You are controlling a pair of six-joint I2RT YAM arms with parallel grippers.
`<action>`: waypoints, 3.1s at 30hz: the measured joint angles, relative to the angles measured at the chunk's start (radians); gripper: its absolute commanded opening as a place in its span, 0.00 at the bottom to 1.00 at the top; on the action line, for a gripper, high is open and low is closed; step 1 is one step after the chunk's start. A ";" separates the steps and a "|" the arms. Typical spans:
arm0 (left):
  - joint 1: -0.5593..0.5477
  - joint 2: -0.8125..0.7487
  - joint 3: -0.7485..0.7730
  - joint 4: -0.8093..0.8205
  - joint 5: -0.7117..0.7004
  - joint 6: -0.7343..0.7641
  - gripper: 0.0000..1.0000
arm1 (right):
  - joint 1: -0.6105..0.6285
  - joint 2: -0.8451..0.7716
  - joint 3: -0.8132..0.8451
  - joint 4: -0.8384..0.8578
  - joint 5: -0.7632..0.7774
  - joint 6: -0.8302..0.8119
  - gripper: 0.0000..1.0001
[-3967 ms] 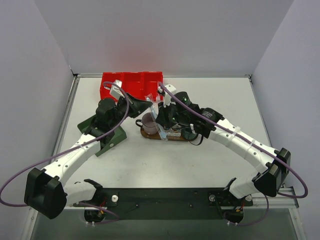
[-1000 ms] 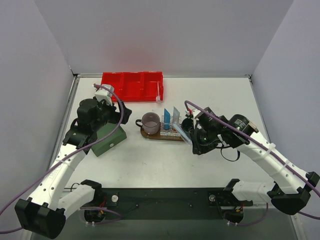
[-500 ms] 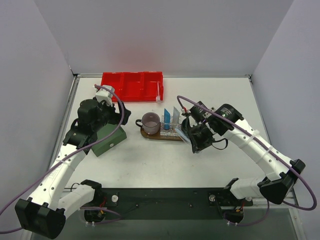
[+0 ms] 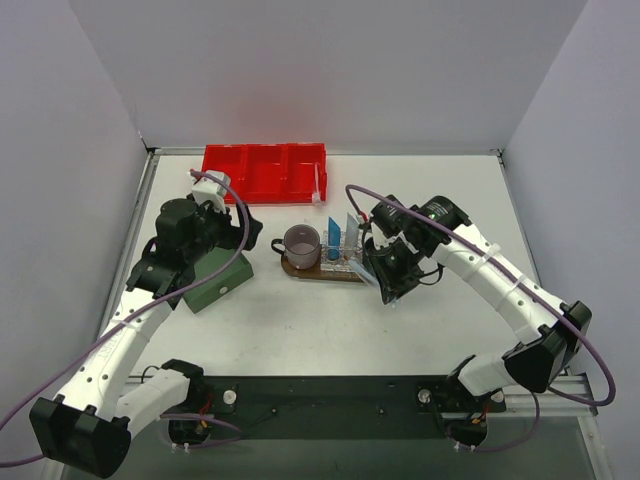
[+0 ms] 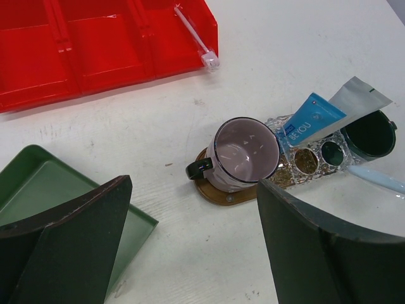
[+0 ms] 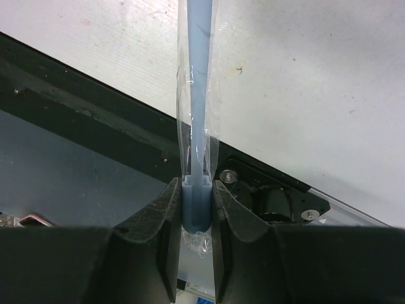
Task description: Prepare toiletry sets of a toothbrush and toothpaste on the tray
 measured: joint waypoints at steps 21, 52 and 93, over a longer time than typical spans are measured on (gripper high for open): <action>-0.015 -0.016 -0.013 0.000 -0.015 0.011 0.91 | -0.034 0.068 0.044 -0.011 -0.018 -0.022 0.00; -0.025 -0.039 -0.021 -0.001 -0.029 0.018 0.91 | -0.051 0.216 0.121 -0.029 -0.036 -0.034 0.00; -0.031 -0.051 -0.032 0.000 -0.030 0.017 0.91 | -0.051 0.348 0.200 -0.008 -0.039 -0.003 0.00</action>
